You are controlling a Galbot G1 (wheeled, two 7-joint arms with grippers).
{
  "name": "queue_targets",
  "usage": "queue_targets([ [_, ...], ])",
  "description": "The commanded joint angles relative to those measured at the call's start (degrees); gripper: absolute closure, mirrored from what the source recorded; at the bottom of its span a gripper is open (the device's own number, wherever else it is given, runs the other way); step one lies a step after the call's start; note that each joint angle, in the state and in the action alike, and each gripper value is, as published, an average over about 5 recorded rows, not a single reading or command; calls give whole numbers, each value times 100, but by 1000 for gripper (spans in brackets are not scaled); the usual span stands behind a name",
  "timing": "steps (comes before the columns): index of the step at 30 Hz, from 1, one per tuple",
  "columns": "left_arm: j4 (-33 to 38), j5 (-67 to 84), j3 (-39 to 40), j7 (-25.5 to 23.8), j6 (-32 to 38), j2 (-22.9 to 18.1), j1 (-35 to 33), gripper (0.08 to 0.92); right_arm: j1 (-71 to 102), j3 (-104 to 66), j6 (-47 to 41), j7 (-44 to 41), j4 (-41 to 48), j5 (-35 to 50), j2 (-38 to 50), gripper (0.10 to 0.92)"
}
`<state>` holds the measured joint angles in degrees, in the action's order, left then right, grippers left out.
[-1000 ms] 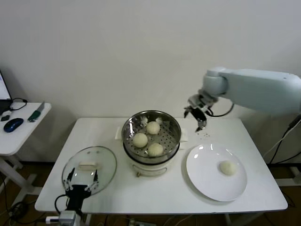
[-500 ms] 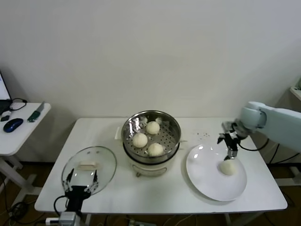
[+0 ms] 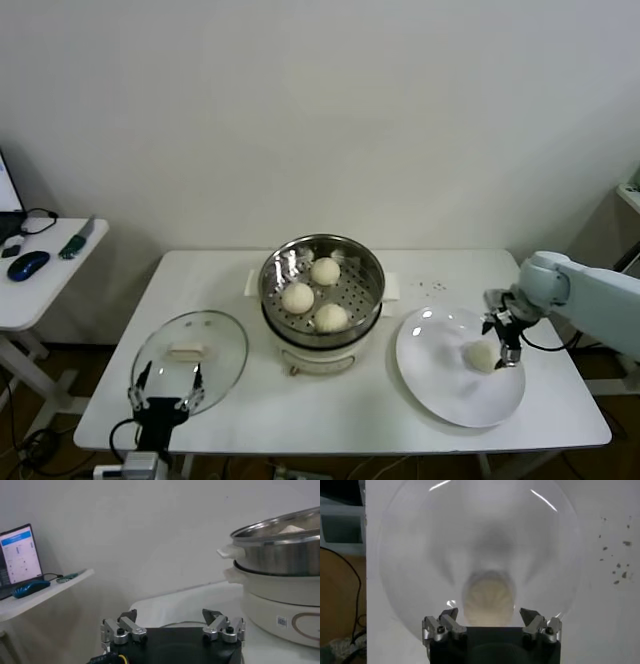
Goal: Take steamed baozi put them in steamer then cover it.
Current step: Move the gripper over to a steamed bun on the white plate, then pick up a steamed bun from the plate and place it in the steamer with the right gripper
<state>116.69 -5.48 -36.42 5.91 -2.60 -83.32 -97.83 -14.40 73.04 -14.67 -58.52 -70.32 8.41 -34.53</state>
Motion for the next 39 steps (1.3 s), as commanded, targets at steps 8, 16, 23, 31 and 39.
queue_targets([
  [8,-46,-1,-1,16,-29,5,53,177,582,-419,4,-31,565,-334,-381,203],
  [16,-16,-4,7,19,-46,8,40,177,487,-348,12,-115,625,-279,-457,250],
  [23,24,-7,2,6,-25,-2,-38,177,46,-20,0,-121,608,9,-497,329],
  [31,88,-14,44,-9,15,-38,-90,177,-1748,1133,-52,-7,581,1322,-914,331],
  [39,197,-12,169,-56,-3,-1,-61,177,-3693,2635,-116,80,733,3173,-2032,330],
])
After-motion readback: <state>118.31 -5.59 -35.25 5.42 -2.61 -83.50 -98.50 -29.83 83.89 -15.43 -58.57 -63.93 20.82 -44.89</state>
